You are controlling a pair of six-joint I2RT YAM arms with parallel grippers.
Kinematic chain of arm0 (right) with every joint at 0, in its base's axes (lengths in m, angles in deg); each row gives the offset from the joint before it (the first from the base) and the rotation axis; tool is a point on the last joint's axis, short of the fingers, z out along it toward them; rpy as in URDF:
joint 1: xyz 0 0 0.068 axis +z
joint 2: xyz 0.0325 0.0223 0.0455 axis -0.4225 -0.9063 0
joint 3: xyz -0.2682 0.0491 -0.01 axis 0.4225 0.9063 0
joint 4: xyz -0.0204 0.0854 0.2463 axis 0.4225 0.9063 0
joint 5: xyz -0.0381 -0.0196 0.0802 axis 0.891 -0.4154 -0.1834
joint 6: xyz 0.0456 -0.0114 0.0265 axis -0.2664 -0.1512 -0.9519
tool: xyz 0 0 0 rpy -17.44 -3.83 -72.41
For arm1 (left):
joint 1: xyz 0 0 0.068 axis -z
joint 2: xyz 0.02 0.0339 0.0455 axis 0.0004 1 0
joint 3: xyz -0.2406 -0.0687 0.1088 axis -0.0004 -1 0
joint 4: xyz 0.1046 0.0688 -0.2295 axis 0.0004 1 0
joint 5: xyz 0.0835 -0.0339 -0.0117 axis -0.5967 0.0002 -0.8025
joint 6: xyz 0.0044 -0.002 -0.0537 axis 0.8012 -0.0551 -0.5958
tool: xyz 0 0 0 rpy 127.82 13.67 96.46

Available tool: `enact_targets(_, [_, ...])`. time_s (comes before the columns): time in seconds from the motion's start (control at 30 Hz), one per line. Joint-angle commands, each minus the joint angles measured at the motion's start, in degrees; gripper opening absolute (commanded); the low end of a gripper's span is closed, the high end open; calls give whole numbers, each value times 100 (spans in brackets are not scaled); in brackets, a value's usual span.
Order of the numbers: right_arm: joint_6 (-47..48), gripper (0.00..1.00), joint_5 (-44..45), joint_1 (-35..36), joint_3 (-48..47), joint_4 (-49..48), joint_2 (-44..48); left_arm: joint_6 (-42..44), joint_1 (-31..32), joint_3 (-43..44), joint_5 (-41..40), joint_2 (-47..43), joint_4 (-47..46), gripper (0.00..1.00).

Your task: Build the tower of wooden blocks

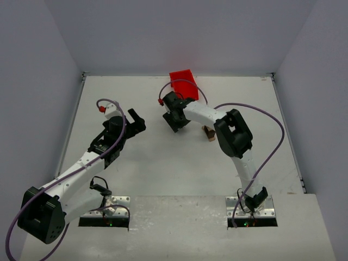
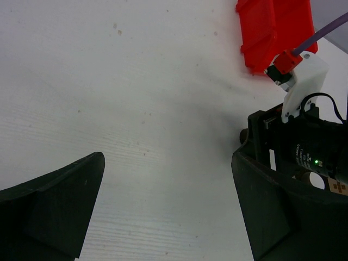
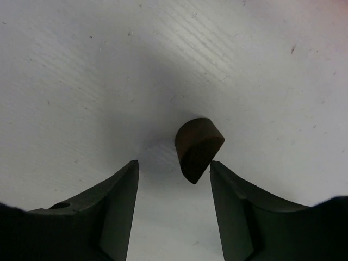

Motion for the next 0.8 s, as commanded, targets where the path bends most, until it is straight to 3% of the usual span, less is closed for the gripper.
enact_targets(0.0, [-131, 51, 167, -85, -206, -174, 46, -40, -2, 93, -64, -24, -160, 100])
enact_targets(0.13, [-174, 46, 97, -99, -144, -266, 22, -33, -2, 111, -41, 9, -168, 100])
enact_targets(0.37, [-256, 26, 249, -98, -235, -382, -33, -39, -2, 103, -25, 32, -178, 100])
enact_targets(0.5, [-163, 5, -427, -89, -15, -679, 87, -23, -2, 128, -17, 83, -177, 100])
enact_targets(0.63, [-169, 0, -995, -88, 602, -1131, 585, -22, -2, 138, 10, 93, -177, 100])
enact_targets(0.77, [-296, 0, -2321, -89, 1116, -1219, 1084, -22, -2, 136, -14, 43, -154, 100])
